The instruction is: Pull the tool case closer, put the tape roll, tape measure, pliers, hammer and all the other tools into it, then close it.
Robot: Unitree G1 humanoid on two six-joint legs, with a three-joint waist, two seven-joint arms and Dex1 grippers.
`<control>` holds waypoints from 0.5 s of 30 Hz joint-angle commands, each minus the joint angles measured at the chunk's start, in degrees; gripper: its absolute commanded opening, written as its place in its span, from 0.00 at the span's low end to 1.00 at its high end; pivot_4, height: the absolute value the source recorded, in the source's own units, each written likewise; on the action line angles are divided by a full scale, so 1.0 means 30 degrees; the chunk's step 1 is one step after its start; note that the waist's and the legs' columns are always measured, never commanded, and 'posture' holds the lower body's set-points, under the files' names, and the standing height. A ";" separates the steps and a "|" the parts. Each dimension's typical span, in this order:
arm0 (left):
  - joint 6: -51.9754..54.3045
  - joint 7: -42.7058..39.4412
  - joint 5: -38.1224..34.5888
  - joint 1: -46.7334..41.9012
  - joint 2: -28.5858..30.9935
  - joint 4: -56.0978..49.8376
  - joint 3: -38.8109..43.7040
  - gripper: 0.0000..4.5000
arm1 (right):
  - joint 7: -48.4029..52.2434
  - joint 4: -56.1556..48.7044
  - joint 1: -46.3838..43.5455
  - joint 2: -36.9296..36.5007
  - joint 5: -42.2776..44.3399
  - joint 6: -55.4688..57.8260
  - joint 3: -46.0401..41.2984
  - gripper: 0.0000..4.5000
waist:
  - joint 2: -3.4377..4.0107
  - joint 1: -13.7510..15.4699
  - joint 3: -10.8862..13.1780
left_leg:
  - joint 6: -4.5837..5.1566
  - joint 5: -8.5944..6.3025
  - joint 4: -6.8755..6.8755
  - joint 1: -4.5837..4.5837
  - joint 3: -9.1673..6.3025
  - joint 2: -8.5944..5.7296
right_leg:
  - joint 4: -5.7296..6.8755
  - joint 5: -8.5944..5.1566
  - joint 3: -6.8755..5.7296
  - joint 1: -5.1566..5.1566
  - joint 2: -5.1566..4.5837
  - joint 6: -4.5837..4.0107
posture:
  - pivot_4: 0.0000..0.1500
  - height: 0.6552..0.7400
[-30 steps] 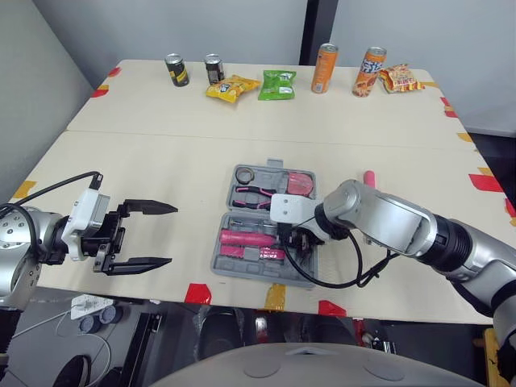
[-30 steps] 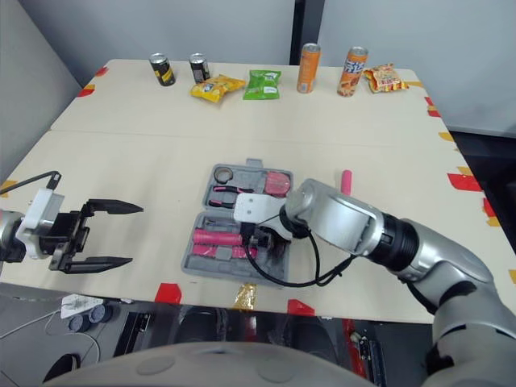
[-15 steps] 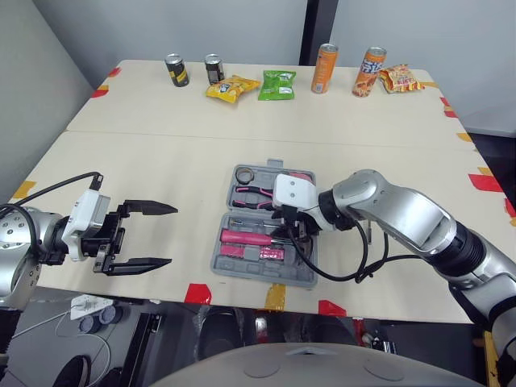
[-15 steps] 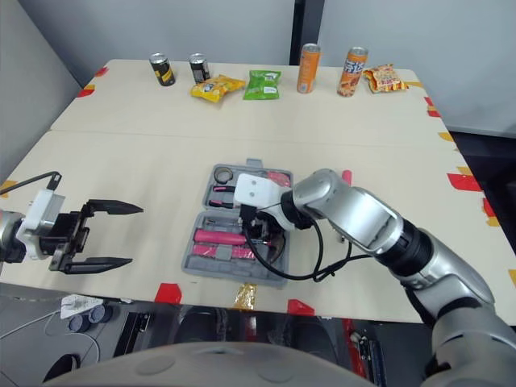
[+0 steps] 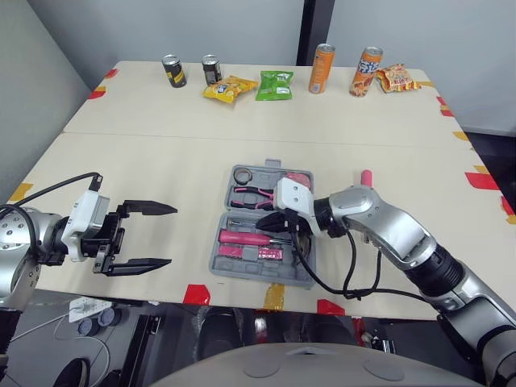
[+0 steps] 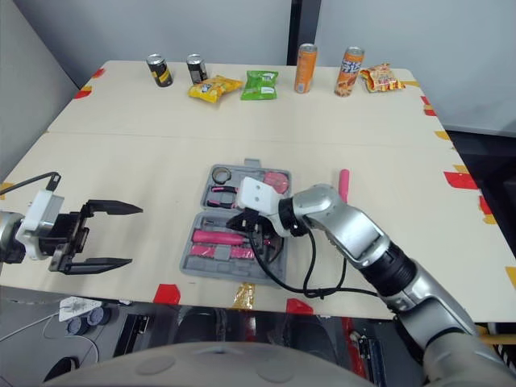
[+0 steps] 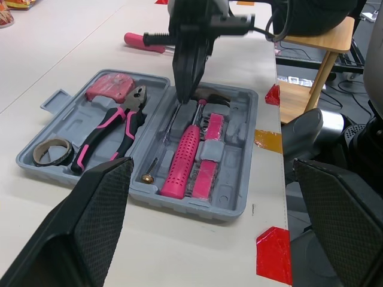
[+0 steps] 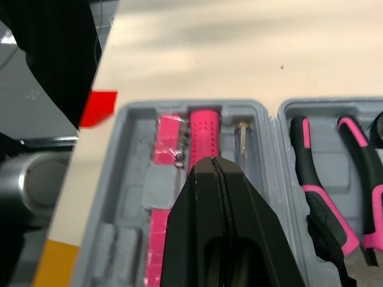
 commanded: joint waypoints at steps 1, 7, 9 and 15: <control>-0.0316 -0.0839 -0.0072 0.0092 0.0306 0.0064 0.0509 1.00 | 0.0505 0.0584 0.0036 0.0516 -0.0556 -0.1055 0.0218 0.01 | 0.0000 0.0002 0.0000 | 0.0000 0.0000 0.0001 -0.0003 -0.0002 0.0000 | 0.0001 -0.0001 -0.0002 0.0000 0.0000 -0.0001 | 1.00 1.00; -0.0407 -0.0839 -0.0035 0.0198 0.0307 0.0172 0.0608 1.00 | 0.0984 0.1529 0.0294 0.0773 -0.1473 -0.1456 0.0572 0.01 | -0.0002 0.0006 -0.0001 | 0.0001 0.0000 0.0013 -0.0001 -0.0010 0.0000 | 0.0003 -0.0001 -0.0010 0.0000 -0.0002 -0.0002 | 1.00 1.00; -0.0428 -0.0839 -0.0030 0.0223 0.0292 0.0184 0.0634 1.00 | 0.1134 0.1884 0.0354 0.0691 -0.1946 -0.1674 0.0827 0.01 | -0.0005 0.0009 -0.0003 | 0.0001 0.0000 0.0013 -0.0003 -0.0015 0.0000 | 0.0003 -0.0001 -0.0014 0.0000 -0.0002 -0.0002 | 1.00 1.00; -0.0540 -0.0839 -0.0011 0.0241 0.0240 0.0270 0.0633 1.00 | 0.1353 0.2706 0.0529 0.0350 -0.3390 -0.1375 0.1478 0.01 | -0.0021 -0.0015 -0.0022 | 0.0000 0.0000 0.0013 -0.0001 -0.0010 0.0000 | 0.0010 -0.0002 -0.0008 0.0003 -0.0003 -0.0003 | 1.00 1.00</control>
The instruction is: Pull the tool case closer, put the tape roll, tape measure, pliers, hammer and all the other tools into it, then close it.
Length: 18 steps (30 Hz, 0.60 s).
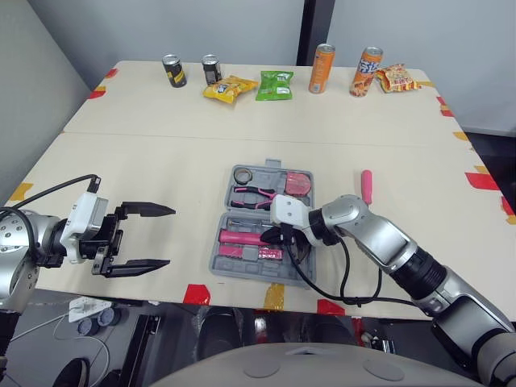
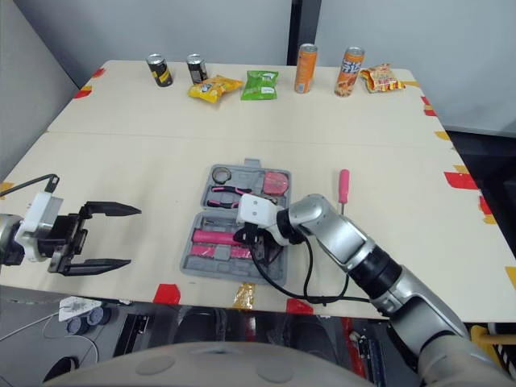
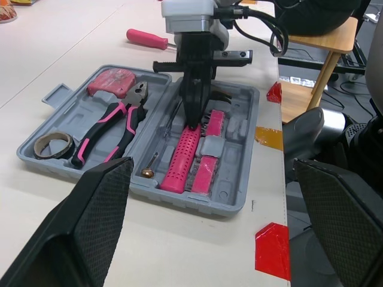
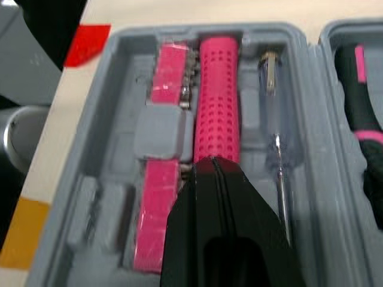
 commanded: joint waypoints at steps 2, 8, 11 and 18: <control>-0.0340 -0.0837 0.0009 0.0073 0.0202 0.0070 0.0599 1.00 | 0.0128 0.0332 0.0392 -0.0191 -0.0942 -0.0093 0.0368 0.01 | -0.0018 0.0006 -0.0021 | 0.0001 0.0000 0.0000 0.0003 0.0000 0.0000 | 0.0000 0.0000 0.0000 0.0006 -0.0003 0.0000 | 1.00 1.00; 0.0021 -0.0640 -0.0013 0.0174 -0.0089 0.0043 0.0839 1.00 | 0.0114 -0.1095 0.1124 0.0358 0.0854 -0.0665 -0.2100 0.01 | -0.0025 0.0032 -0.0024 | 0.0001 0.0000 0.0001 -0.0002 -0.0001 0.0000 | -0.0004 -0.0001 -0.0003 0.0003 -0.0007 -0.0001 | 1.00 1.00; 0.0580 -0.0007 -0.0145 0.0200 -0.0321 -0.0056 0.1142 1.00 | -0.0568 -0.2062 0.1809 0.0582 0.2026 -0.1404 -0.4430 0.01 | -0.0026 0.0030 -0.0020 | 0.0001 -0.0001 0.0003 -0.0009 -0.0001 0.0000 | -0.0005 -0.0001 -0.0003 -0.0001 -0.0008 -0.0002 | 1.00 1.00; 0.1675 0.2289 0.0088 -0.0225 -0.1327 0.0825 0.2276 1.00 | -0.1087 -0.3317 0.5336 0.0091 0.5262 -0.2763 -1.0337 0.01 | -0.0042 0.0163 -0.0031 | 0.0003 -0.0004 0.0002 -0.0022 -0.0008 -0.0001 | -0.0016 -0.0005 -0.0009 0.0000 -0.0013 -0.0009 | 1.00 1.00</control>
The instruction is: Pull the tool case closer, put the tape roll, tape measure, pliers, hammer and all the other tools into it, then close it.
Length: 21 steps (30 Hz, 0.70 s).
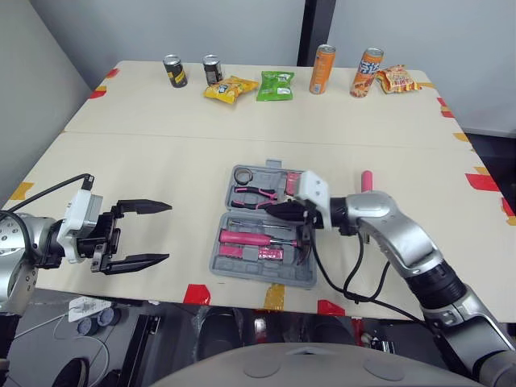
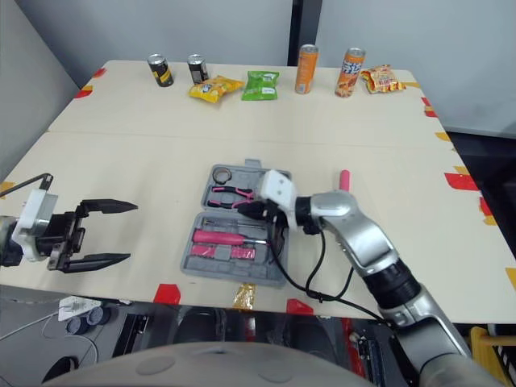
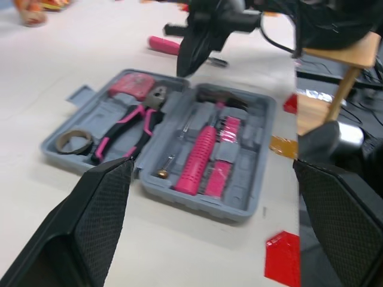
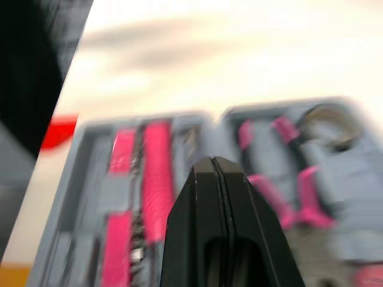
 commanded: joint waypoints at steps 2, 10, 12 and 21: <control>0.0618 0.1832 0.0219 -0.0287 -0.0599 0.1277 0.1401 1.00 | -0.0393 -0.0069 0.2478 -0.0747 0.1720 -0.1679 -0.4422 0.01 | 0.0000 0.0038 0.0000 | 0.0005 -0.0002 0.0000 -0.0004 -0.0001 -0.0015 | -0.0019 0.0000 -0.0001 0.0004 -0.0019 0.0000 | 1.00 1.00; 0.0026 0.4117 0.1028 0.1309 -0.2677 0.2736 0.2905 1.00 | 0.0749 0.3678 0.7861 -0.2293 0.2684 -0.5485 -1.0711 0.06 | -0.0007 -0.0169 0.0002 | 0.0017 -0.0007 -0.0030 -0.0004 -0.0009 -0.0013 | -0.0147 -0.0004 -0.0009 0.0028 -0.0018 -0.0006 | 1.00 1.00; -0.0449 0.4431 0.1325 0.1738 -0.3067 0.3516 0.3304 1.00 | 0.0962 0.4655 0.9068 -0.2267 0.3030 -0.6183 -1.2035 0.18 | -0.0007 -0.0180 0.0001 | 0.0039 -0.0012 -0.0030 0.0004 -0.0013 -0.0011 | -0.0146 -0.0004 -0.0013 0.0034 -0.0019 -0.0006 | 1.00 1.00; -0.1913 0.5025 0.1771 0.2918 -0.3683 0.6899 0.5123 1.00 | 0.1169 0.7680 1.2722 -0.1592 0.3691 -0.8561 -1.5303 0.87 | -0.0008 -0.0419 0.0000 | 0.0234 -0.0083 -0.0049 0.0022 -0.0035 -0.0009 | -0.0180 -0.0009 -0.0051 0.0062 -0.0033 -0.0014 | 1.00 1.00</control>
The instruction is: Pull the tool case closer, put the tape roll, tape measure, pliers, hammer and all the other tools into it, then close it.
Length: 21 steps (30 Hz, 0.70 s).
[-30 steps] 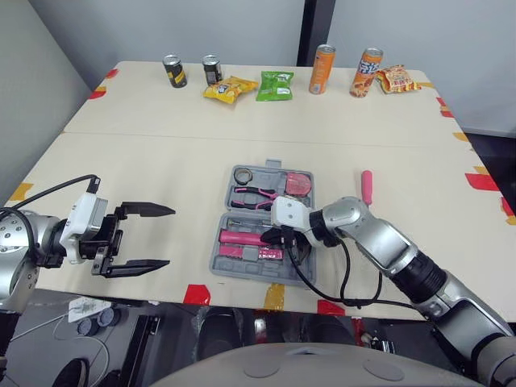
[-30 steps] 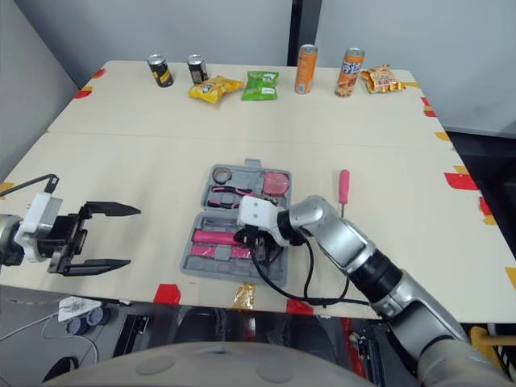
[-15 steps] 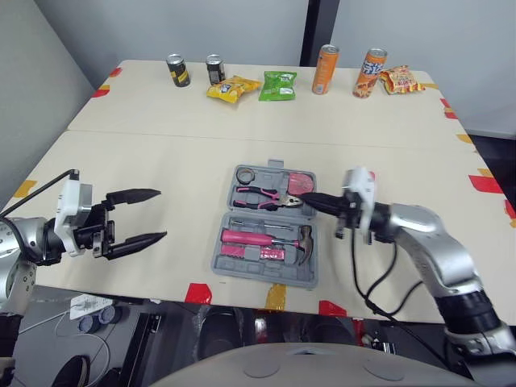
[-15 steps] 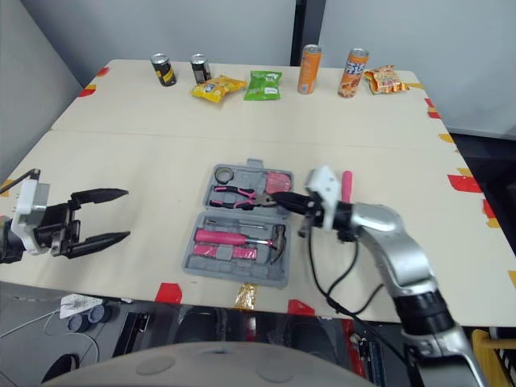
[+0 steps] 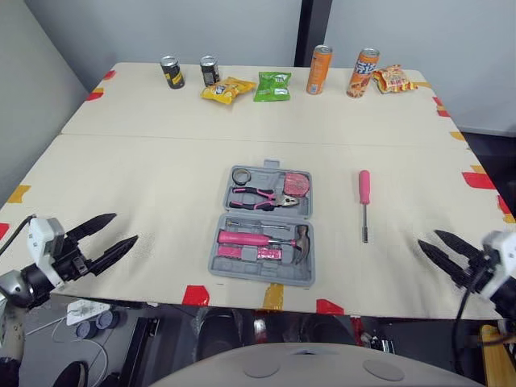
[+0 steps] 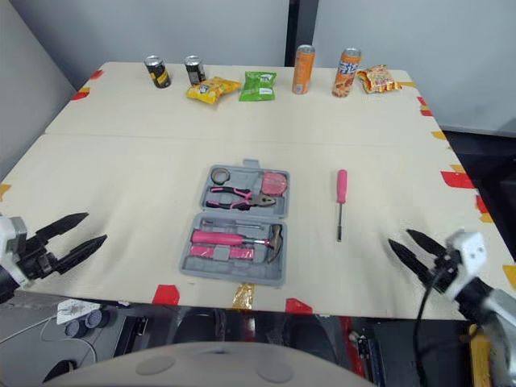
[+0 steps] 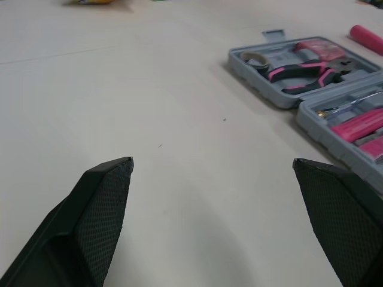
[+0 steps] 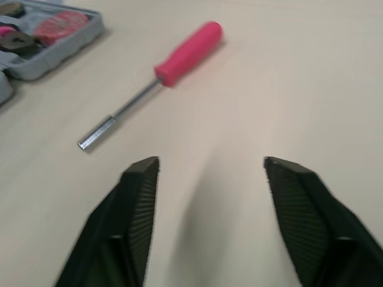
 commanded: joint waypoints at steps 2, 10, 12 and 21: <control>-0.0777 0.0022 0.0173 0.0069 0.0069 0.1174 0.1062 1.00 | -0.0037 0.0571 0.0756 0.0430 0.0662 -0.1008 -0.1268 0.99 | 0.0001 -0.0126 -0.0001 | 0.0021 -0.0001 -0.0003 0.0001 -0.0006 0.0000 | 0.0000 -0.0001 -0.0012 0.0004 -0.0005 -0.0002 | 1.00 1.00; -0.1357 -0.0560 0.0809 -0.0799 0.0345 0.2606 0.0591 1.00 | -0.0504 0.0119 0.1098 0.0953 0.0952 -0.1378 -0.1517 0.99 | 0.0008 -0.0426 -0.0003 | 0.0080 -0.0002 -0.0009 0.0003 -0.0035 -0.0006 | 0.0007 -0.0006 -0.0047 0.0015 -0.0021 -0.0012 | 1.00 1.00; -0.1625 -0.0726 0.1205 -0.1037 0.0571 0.2688 0.0374 1.00 | -0.0945 -0.0962 0.1214 0.1144 0.0816 -0.1133 -0.1097 0.99 | 0.0009 -0.0448 -0.0002 | 0.0085 -0.0001 -0.0010 0.0003 -0.0041 -0.0009 | 0.0007 -0.0006 -0.0054 0.0019 -0.0024 -0.0012 | 1.00 1.00; -0.1196 -0.1730 0.1371 -0.2585 0.1072 -0.0907 -0.1136 1.00 | -0.7068 -0.7882 -0.0302 0.3166 -0.1332 0.2479 0.3104 0.99 | 0.0017 -0.0509 -0.0003 | 0.0089 0.0009 -0.0010 0.0014 -0.0076 -0.0017 | 0.0021 -0.0005 -0.0088 0.0035 -0.0037 -0.0013 | 1.00 1.00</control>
